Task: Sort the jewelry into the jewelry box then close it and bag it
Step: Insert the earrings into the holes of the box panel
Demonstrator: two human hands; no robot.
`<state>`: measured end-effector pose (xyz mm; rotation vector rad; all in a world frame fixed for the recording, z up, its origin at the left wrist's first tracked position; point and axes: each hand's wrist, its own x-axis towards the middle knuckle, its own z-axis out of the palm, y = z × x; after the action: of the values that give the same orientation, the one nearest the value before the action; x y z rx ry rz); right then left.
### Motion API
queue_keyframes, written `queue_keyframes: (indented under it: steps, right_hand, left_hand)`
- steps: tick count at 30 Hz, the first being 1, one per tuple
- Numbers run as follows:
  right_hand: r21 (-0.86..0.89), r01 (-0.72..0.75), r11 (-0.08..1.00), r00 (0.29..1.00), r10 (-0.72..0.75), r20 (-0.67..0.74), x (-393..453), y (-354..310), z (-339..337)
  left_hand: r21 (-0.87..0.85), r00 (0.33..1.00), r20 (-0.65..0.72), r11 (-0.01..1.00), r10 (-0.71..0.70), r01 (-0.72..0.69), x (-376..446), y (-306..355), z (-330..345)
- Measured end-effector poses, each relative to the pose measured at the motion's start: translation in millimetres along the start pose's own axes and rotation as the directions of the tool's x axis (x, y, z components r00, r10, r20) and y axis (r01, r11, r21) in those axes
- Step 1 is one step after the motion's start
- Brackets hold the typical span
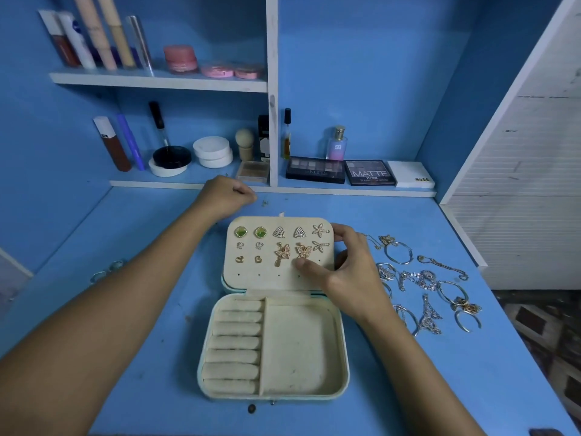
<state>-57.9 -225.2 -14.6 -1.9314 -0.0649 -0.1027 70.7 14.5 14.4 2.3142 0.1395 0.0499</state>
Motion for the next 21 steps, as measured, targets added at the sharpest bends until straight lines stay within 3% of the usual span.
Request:
queue_keyframes:
  steps: [13, 21]
  right_hand:
    - [0.018, -0.01, 1.0, 1.0, 0.01, 0.013, 0.8, 0.7, 0.1]
    - [0.019, -0.006, 1.0, 1.0, 0.006, 0.016, 1.2, 1.0, 0.4]
  left_hand:
    - [0.273, 0.993, -0.003, 0.955, -0.118, 0.114, 31.9, 24.1, 15.5]
    - [0.328, 0.988, -0.018, 0.932, -0.155, 0.152, 29.7, 34.2, 15.6]
